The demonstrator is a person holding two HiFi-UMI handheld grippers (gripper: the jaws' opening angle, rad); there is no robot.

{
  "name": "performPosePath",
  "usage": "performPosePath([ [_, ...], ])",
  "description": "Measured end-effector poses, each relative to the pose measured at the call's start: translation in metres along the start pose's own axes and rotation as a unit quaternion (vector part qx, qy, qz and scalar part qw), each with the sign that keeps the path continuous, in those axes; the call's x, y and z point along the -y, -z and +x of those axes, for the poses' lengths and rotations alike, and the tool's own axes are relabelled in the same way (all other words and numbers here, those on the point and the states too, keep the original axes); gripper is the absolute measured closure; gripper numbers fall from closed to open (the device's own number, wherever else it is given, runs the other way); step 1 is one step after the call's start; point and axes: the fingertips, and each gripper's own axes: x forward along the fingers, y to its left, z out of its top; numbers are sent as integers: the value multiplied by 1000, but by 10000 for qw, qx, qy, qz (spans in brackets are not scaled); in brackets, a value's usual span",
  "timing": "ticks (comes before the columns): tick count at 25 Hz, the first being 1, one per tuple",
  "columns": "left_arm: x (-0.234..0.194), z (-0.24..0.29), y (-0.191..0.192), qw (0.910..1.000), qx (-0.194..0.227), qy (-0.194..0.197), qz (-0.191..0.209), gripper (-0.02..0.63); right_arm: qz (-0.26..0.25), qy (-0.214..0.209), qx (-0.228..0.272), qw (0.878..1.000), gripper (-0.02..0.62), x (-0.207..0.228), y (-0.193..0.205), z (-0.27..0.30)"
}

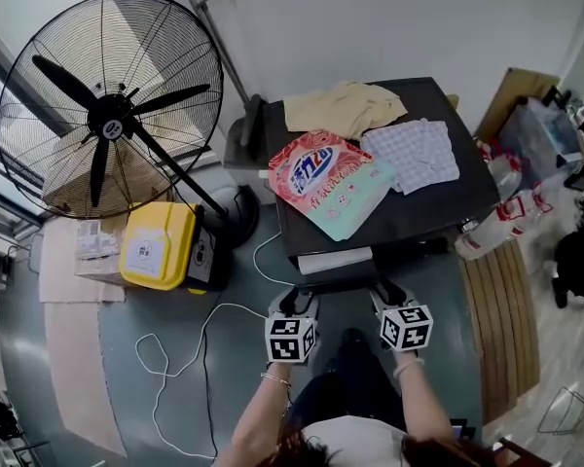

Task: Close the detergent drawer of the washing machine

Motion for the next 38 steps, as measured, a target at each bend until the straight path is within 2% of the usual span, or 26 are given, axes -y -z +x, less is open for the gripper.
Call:
performPosePath([
  [21,-17,19,-22,9992,63,-251,-315,405,176,-176,113,9996,420,5,-24,25],
  [38,-26,29,-33,9982,65,-437,-402,405,249,-169,158,9994,416,7,-34,39],
])
